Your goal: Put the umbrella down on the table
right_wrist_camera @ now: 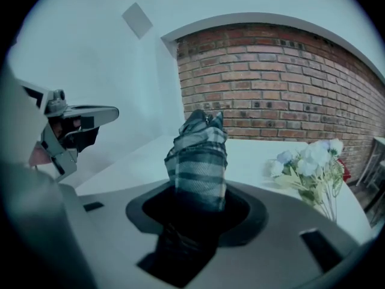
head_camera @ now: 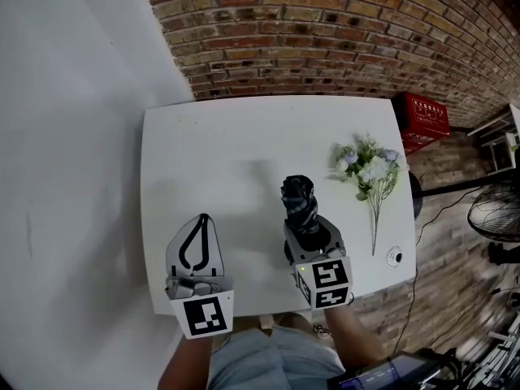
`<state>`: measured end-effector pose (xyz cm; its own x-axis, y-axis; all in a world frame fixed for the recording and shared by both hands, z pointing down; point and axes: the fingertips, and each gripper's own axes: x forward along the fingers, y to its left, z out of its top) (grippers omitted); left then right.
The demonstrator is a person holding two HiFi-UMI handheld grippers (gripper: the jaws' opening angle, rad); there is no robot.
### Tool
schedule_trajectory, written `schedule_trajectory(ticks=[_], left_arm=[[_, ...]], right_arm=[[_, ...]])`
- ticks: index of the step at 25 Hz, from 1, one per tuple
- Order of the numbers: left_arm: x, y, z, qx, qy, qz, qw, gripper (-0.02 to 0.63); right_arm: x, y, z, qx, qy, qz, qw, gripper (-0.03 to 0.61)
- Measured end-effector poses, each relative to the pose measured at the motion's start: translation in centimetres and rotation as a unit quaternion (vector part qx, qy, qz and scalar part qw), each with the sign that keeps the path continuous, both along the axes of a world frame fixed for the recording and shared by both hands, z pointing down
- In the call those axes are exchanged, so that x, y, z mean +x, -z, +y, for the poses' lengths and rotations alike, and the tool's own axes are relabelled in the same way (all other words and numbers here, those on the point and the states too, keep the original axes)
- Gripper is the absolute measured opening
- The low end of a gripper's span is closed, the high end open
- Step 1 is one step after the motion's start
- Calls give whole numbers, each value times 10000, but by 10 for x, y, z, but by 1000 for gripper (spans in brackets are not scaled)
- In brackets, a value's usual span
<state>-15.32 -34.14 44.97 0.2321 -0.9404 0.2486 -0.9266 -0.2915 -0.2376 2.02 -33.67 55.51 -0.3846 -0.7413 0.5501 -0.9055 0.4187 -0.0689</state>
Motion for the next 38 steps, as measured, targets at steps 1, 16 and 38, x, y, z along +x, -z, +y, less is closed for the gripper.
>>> schedule_trajectory(ticks=[1, 16, 38], left_arm=[[0, -1, -1, -16, -13, -11, 10000, 9], [-8, -25, -15, -173, -54, 0, 9998, 9], [-14, -26, -24, -210, -29, -40, 9998, 9]], right_arm=[[0, -3, 0, -33, -4, 13, 10000, 186], [2, -34, -3, -351, -98, 183, 9992, 193], [1, -62, -6, -1079, -56, 308, 9937, 226]])
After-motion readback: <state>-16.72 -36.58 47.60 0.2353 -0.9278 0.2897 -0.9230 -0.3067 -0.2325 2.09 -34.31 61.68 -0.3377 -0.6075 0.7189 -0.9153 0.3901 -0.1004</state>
